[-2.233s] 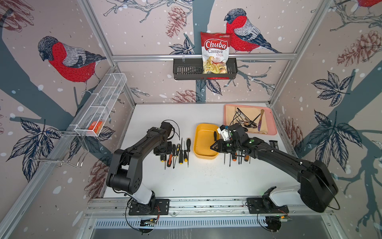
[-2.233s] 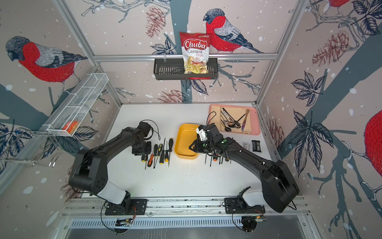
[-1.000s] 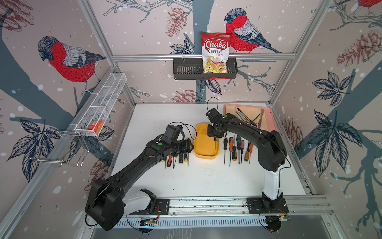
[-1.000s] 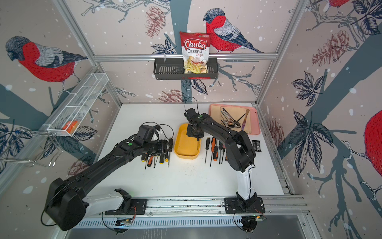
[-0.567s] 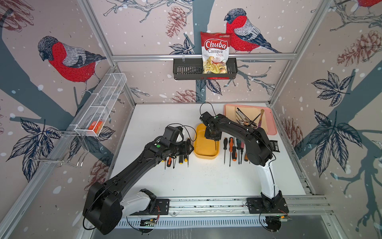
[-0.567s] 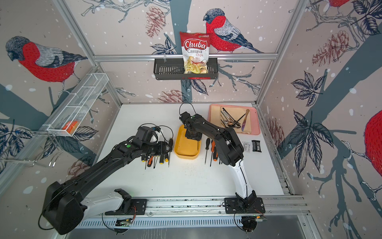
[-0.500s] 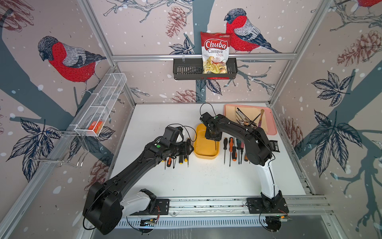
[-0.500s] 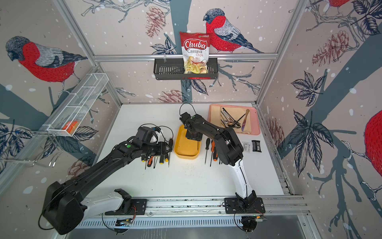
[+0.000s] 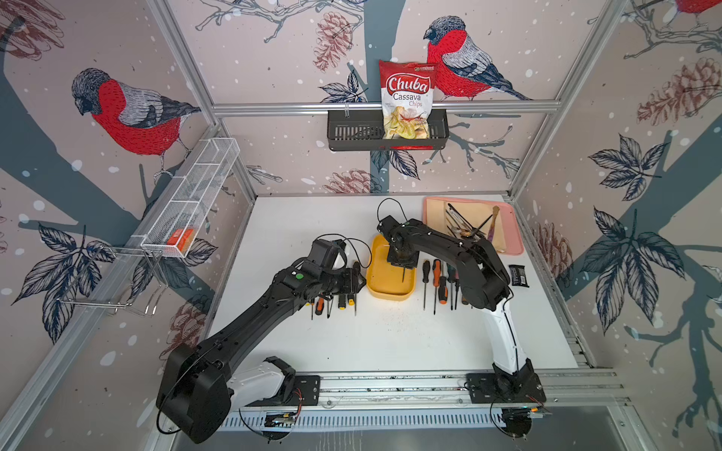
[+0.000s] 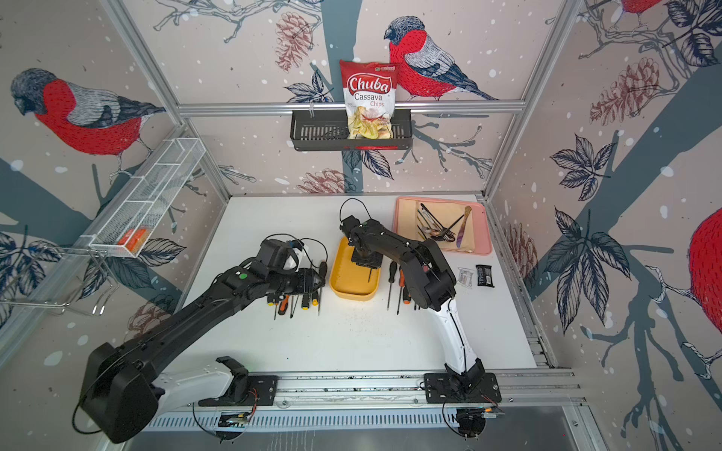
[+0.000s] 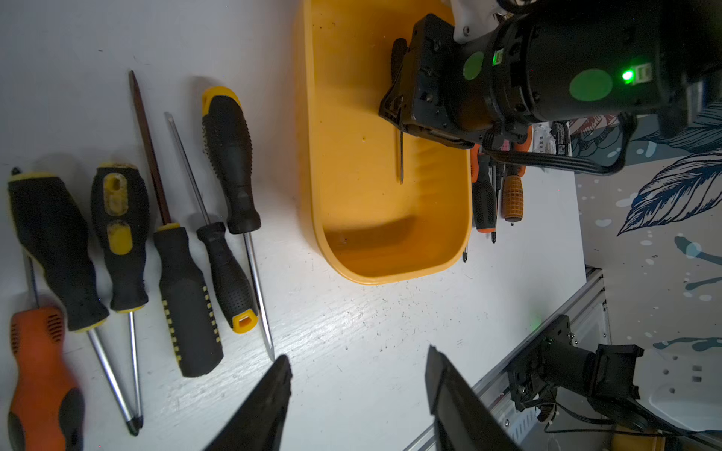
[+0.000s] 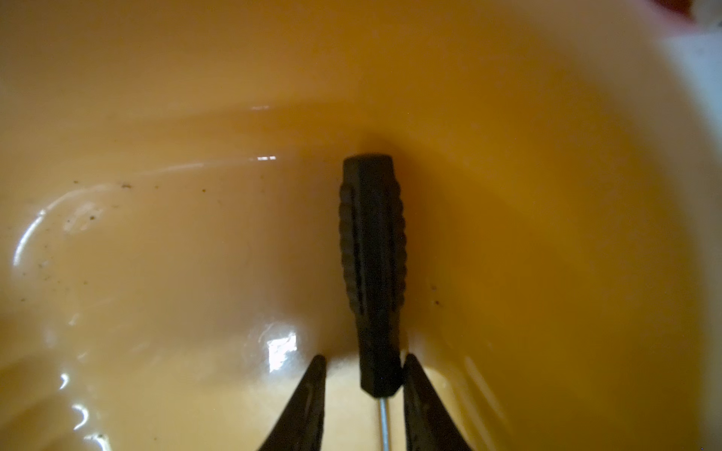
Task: Take out the screwdriver from the storage box
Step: Pick up the screwdriver from the storage box.
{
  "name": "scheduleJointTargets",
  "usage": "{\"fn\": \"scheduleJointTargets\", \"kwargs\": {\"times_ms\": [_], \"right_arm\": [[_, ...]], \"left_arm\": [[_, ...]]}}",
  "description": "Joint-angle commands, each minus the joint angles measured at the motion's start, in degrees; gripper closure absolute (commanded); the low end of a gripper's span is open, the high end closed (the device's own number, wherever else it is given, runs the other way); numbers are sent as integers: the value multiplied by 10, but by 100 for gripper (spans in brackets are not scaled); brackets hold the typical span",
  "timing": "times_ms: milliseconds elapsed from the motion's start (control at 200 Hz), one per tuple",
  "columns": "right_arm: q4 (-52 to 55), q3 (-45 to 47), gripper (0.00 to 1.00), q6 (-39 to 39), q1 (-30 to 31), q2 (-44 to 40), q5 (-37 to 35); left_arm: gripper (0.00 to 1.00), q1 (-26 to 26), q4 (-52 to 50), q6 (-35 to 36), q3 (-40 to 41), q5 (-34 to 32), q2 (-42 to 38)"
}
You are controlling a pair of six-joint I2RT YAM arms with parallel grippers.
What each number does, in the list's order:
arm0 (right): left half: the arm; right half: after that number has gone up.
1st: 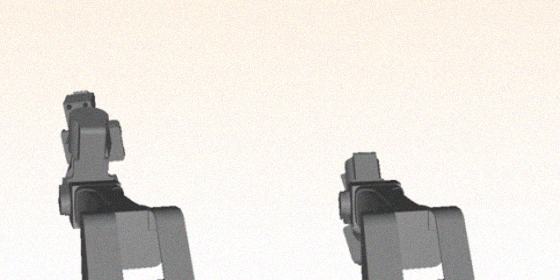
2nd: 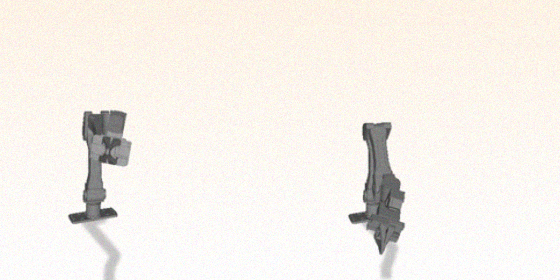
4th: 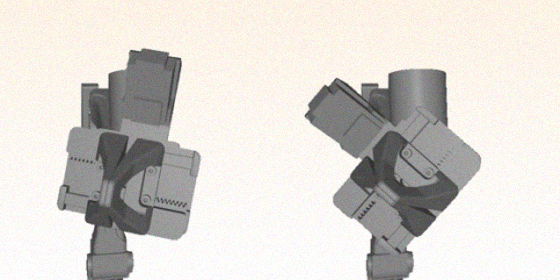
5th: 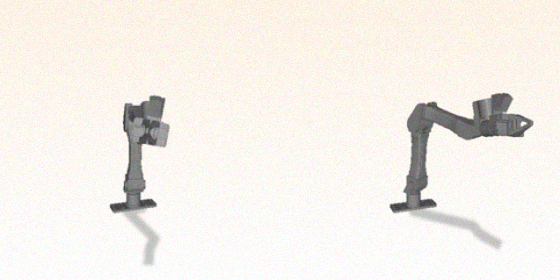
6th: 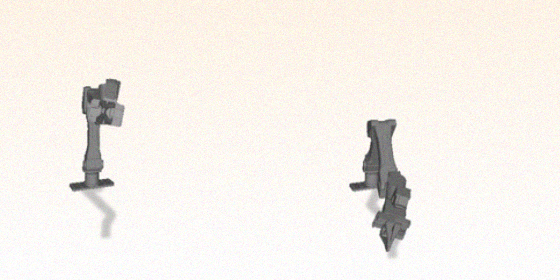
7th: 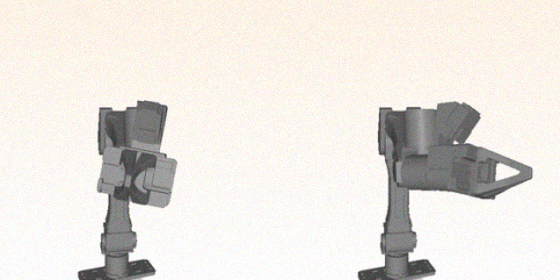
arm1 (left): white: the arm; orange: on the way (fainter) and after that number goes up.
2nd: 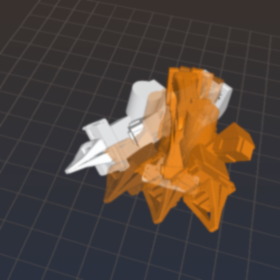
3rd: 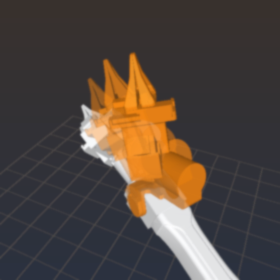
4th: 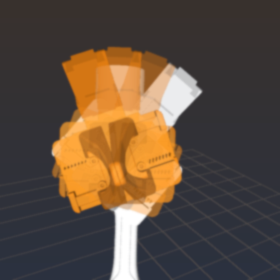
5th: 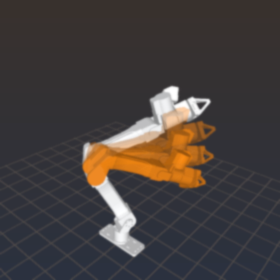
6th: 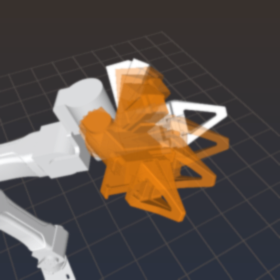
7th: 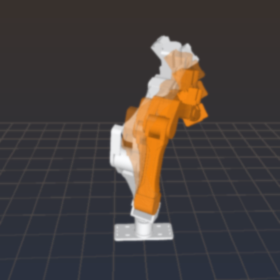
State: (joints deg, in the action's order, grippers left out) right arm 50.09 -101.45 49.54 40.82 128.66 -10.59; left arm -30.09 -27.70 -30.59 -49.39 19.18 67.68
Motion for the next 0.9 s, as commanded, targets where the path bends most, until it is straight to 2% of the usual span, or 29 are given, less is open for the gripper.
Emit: {"fn": "scheduleJointTargets", "kwargs": {"times_ms": [0, 115, 340, 700, 896], "right_arm": [[-7, 6, 75, -11, -2, 4, 12], [-11, 11, 84, -19, -3, 3, 14], [-16, 18, 95, -38, -3, -15, 18], [-9, 25, 97, -78, 7, -98, 21], [-2, 63, 97, -93, 7, -169, 12]], "left_arm": [[42, 0, -3, 0, -2, -3, 2], [42, 0, -2, -4, -3, -4, 4], [43, 0, 2, -12, -4, -9, 6], [43, -1, 11, -24, -15, -4, 8], [43, -2, 30, -32, -18, 12, 21]]}}
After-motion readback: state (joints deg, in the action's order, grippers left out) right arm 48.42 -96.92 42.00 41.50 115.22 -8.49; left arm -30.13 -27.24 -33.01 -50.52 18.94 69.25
